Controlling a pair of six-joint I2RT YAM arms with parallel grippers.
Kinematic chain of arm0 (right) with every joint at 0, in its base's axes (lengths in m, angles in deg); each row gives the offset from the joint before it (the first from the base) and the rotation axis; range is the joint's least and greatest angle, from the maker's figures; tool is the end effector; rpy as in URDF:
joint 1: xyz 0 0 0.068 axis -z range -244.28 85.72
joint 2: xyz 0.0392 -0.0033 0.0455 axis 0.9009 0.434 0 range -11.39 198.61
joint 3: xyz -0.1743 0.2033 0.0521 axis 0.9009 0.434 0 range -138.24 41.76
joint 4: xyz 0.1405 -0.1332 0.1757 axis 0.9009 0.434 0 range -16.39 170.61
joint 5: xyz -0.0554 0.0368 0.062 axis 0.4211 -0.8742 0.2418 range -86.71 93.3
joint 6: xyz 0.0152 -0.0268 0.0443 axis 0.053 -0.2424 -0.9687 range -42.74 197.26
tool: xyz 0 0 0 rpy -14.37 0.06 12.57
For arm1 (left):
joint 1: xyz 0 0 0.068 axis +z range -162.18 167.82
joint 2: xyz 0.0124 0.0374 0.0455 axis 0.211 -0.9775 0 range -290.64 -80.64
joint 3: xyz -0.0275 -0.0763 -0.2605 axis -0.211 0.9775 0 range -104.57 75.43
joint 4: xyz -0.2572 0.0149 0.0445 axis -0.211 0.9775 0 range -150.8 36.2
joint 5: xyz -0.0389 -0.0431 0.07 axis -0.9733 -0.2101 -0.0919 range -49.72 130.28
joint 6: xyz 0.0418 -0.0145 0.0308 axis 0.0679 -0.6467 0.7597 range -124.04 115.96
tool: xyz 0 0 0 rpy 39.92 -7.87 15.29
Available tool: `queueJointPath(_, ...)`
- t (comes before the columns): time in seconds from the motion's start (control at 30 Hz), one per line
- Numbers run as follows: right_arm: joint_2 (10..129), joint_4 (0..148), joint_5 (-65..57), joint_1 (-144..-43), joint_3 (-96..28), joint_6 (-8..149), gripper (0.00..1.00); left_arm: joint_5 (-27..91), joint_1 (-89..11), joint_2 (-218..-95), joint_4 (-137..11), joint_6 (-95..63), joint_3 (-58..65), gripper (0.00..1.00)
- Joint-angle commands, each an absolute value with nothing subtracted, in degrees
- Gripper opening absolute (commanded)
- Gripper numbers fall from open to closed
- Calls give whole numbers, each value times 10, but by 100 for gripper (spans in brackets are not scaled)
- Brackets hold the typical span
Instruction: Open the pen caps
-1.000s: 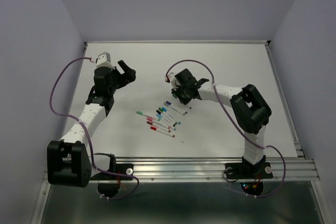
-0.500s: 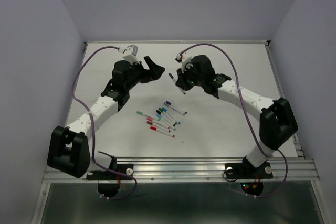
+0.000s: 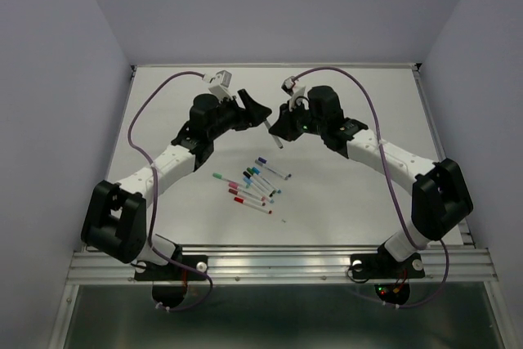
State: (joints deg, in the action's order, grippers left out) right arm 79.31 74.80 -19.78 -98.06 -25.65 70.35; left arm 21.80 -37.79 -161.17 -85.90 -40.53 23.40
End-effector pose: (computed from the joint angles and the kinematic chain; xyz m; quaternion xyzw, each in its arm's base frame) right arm 0.2991 0.2168 0.2916 -0.2967 0.7762 0.3421 0.4387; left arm 0.2911 -0.1519 0.3034 0.0415 0.7255 -0.4493 0.5197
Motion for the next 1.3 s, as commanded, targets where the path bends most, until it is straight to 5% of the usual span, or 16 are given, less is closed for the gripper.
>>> queueJointPath(0.0,776,701,-216,-981,-254,688,1,208,-390,-1617,-896,-410,200,74)
queueJointPath(0.23,777,699,-225,-981,-254,686,1,223,-401,-1621,-896,-412,190,49)
queueJointPath(0.47,776,694,-206,-981,-251,686,1,222,-404,-1626,-895,-413,189,35)
queueJointPath(0.67,779,676,-203,-981,-254,679,1,211,-404,-1633,-895,-413,189,0)
queueJointPath(0.77,779,669,-192,-981,-254,678,1,216,-404,-1630,-895,-415,190,0)
queueJointPath(1.13,805,652,-222,-981,-265,675,29,271,-406,-1585,-910,-439,220,0)
queueJointPath(1.27,816,651,-228,-981,-275,674,30,270,-407,-1584,-912,-439,220,0)
